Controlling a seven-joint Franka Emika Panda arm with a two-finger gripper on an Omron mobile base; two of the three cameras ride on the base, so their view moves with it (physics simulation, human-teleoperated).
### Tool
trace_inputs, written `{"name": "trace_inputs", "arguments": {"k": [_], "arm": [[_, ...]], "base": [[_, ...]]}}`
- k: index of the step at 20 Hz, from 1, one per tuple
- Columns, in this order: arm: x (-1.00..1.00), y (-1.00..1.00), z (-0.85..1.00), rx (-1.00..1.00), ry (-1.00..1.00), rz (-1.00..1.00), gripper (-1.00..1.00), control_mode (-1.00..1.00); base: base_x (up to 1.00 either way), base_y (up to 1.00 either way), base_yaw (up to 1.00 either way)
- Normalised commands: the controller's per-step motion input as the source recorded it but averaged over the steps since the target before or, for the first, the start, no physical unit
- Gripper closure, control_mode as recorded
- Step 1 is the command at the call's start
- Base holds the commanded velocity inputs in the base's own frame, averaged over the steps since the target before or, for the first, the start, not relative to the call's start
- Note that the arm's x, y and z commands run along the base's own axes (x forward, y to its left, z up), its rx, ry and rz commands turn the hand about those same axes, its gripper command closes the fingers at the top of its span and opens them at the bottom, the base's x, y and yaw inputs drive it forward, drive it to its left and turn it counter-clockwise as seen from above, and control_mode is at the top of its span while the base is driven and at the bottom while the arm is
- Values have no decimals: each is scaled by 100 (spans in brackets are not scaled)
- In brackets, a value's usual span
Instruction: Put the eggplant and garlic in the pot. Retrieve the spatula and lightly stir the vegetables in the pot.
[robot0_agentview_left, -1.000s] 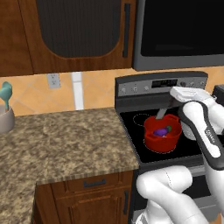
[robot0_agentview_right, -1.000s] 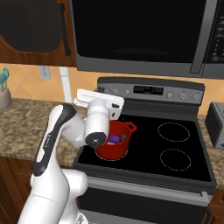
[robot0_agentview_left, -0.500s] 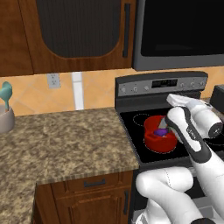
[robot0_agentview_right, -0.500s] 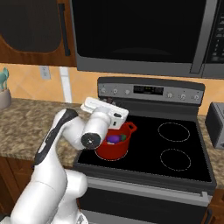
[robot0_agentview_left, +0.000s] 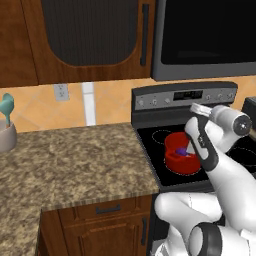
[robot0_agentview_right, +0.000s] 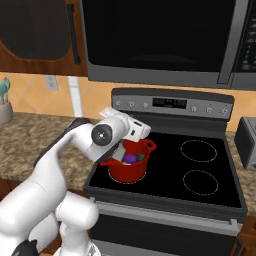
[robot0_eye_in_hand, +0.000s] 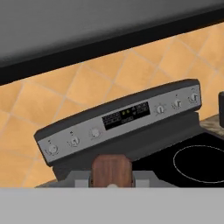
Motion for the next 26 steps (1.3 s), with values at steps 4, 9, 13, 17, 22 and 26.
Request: {"name": "trace_inputs", "arguments": {"k": [4,9,13,17,22,26], "arm": [[-1,-15,-21,0,10,-2,100,-100],[1,0,-32,0,-2,-1,100,-100],[27,0,-29,0,-17,-1,100,-100],[15,-2,-10,0,-12,-1,100,-100],[-7,-19,18,8,6,-7,100,-100],[0,-16,54,14,15,-10,100,-100]], "base": [[0,0,0],[0,0,0],[0,0,0],[0,0,0],[0,0,0],[0,0,0]]}}
